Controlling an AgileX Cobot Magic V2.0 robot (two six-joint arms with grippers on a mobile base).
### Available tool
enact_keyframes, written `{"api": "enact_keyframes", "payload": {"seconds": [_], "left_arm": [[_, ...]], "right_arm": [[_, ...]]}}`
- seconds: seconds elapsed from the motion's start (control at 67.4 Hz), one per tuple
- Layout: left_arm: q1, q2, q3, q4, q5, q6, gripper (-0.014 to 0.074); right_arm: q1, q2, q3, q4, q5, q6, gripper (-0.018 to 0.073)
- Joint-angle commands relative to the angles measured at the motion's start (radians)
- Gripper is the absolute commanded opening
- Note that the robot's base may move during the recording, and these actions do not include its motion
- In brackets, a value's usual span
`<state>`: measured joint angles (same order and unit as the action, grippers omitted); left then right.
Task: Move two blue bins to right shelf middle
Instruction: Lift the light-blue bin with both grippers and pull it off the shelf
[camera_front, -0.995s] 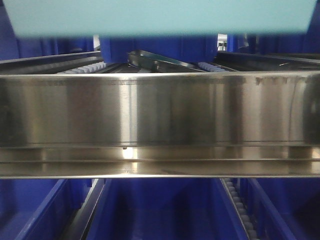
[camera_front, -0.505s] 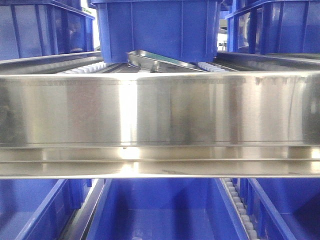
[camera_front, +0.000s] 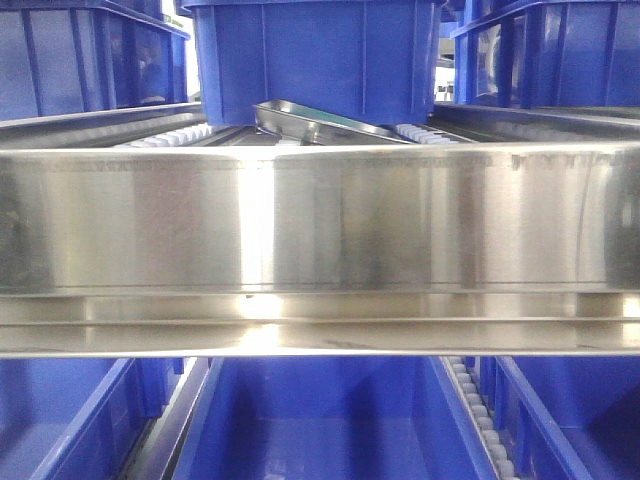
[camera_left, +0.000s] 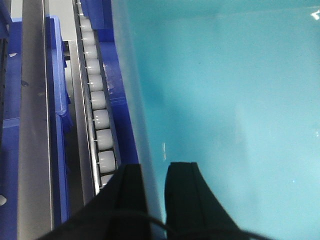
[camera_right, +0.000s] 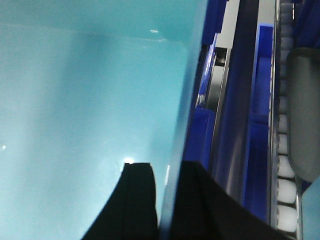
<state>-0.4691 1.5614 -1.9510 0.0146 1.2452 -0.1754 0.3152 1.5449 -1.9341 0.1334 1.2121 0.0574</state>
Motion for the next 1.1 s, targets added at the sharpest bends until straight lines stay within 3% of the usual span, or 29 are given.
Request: {"api": "enact_keyframes", "payload": {"seconds": [0.0,0.134,0.327,0.668,1.084], "left_arm": [[-0.008,-0.019,-0.017,-0.026,-0.055,0.015,-0.0111],[-0.008,-0.019,-0.017,-0.008,-0.166,0.015,-0.0111],[-0.008,-0.019,-0.017,-0.008,-0.289,0.015,-0.0111],[-0.008,-0.019,-0.017,-0.008,-0.294,0.015,-0.0111],[-0.008,-0.019,-0.017,-0.008,-0.294,0.015,-0.0111]], "right_arm": [[-0.005,-0.009,-0.009,-0.025,-0.092,-0.019,-0.0151],[-0.005,-0.009,-0.009,-0.025,-0.18,-0.019,-0.0151],[-0.005,-0.009,-0.009,-0.025,-0.189,-0.019,-0.0151],[-0.005,-0.009,-0.009,-0.025,-0.286,-0.019,-0.0151],[-0.005,-0.009,-0.009,-0.025,-0.294,-0.019,-0.0151]]}}
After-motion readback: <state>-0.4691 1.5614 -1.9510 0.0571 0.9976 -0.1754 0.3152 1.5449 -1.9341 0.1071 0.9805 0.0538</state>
